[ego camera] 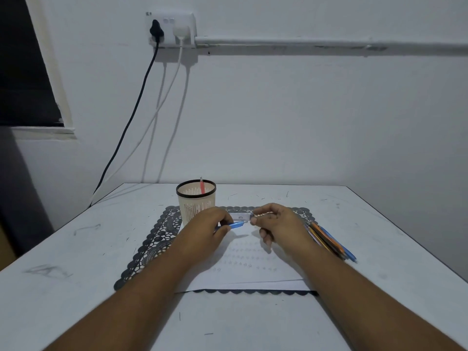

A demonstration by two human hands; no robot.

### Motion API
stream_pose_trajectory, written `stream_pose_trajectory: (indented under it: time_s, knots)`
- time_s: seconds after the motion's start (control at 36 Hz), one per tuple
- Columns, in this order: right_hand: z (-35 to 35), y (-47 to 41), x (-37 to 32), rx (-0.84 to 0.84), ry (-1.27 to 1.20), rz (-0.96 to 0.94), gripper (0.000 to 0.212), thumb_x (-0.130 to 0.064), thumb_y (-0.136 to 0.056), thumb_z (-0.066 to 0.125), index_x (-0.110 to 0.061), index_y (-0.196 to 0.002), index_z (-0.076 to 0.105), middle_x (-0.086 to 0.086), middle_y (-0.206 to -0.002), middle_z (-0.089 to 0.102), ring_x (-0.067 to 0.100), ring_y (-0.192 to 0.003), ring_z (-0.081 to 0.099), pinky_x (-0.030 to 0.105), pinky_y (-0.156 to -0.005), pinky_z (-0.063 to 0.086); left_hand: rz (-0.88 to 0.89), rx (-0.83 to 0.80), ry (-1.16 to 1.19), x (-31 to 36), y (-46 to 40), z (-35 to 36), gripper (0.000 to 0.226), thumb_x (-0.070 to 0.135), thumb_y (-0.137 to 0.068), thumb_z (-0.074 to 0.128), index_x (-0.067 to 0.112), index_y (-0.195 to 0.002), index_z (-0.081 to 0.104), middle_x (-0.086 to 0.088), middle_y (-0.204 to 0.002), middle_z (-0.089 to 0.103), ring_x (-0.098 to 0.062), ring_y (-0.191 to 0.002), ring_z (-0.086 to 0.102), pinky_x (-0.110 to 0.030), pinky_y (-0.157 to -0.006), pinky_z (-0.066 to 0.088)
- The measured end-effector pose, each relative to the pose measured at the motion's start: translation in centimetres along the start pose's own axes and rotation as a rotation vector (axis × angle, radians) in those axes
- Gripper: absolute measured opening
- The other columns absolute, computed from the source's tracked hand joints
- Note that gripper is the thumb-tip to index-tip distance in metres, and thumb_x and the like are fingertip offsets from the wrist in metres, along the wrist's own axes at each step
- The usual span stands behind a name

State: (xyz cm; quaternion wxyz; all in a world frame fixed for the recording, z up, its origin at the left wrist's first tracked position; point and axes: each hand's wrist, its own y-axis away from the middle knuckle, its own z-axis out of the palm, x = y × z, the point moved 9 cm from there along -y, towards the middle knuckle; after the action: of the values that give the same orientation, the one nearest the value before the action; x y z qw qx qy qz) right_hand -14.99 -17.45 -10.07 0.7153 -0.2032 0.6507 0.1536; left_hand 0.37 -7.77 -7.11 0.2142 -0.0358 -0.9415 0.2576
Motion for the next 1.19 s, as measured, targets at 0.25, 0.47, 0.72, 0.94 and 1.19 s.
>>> stream_pose_trajectory:
  time_s: [0.25, 0.47, 0.72, 0.94, 1.19]
  knots:
    - [-1.1, -0.1, 2.6, 0.028, -0.082, 0.216, 0.01, 0.005, -0.087, 0.078, 0.003, -0.092, 0.069, 0.017, -0.074, 0.07, 0.021, -0.055, 0.066, 0.034, -0.061, 0.061, -0.02, -0.026, -0.009, -0.5, 0.0, 0.3, 0.009, 0.017, -0.098, 0.063, 0.025, -0.095, 0.068, 0.02, -0.086, 0.056, 0.003, -0.084, 0.051, -0.014, -0.067, 0.034]
    - [-0.5, 0.2, 2.7, 0.02, -0.255, 0.288, 0.019, 0.02, -0.093, 0.059, 0.012, -0.104, 0.071, 0.027, -0.105, 0.075, 0.033, -0.093, 0.078, 0.034, -0.075, 0.065, -0.011, -0.042, -0.021, -0.3, 0.0, 0.7, 0.009, 0.019, -0.099, 0.063, 0.027, -0.097, 0.067, 0.019, -0.089, 0.056, 0.002, -0.084, 0.051, -0.013, -0.068, 0.034]
    - [0.3, 1.1, 0.5, 0.022, -0.091, 0.057, 0.01, 0.002, -0.093, 0.071, 0.001, -0.101, 0.077, 0.019, -0.097, 0.079, 0.03, -0.089, 0.077, 0.038, -0.081, 0.065, 0.02, -0.011, 0.017, 0.0, 0.1, 0.7, 0.009, 0.017, -0.097, 0.064, 0.025, -0.097, 0.067, 0.019, -0.087, 0.056, 0.001, -0.085, 0.052, -0.012, -0.068, 0.035]
    - [1.1, 1.3, 0.0, 0.018, -0.057, -0.009, 0.01, 0.004, -0.092, 0.071, 0.0, -0.099, 0.077, 0.018, -0.094, 0.079, 0.025, -0.083, 0.077, 0.038, -0.078, 0.065, 0.027, 0.005, 0.05, 0.0, 0.8, 0.6, 0.018, 0.016, -0.097, 0.064, 0.033, -0.092, 0.06, 0.018, -0.088, 0.057, -0.002, -0.082, 0.052, -0.015, -0.068, 0.035]
    - [0.3, 0.7, -2.3, -0.025, -0.01, -0.051, 0.011, 0.003, -0.091, 0.073, -0.001, -0.101, 0.078, 0.017, -0.095, 0.079, 0.032, -0.089, 0.078, 0.039, -0.077, 0.066, 0.035, 0.045, 0.045, 1.3, -0.8, -0.5, 0.009, 0.017, -0.099, 0.061, 0.024, -0.099, 0.067, 0.018, -0.089, 0.057, -0.003, -0.087, 0.053, -0.014, -0.07, 0.036]
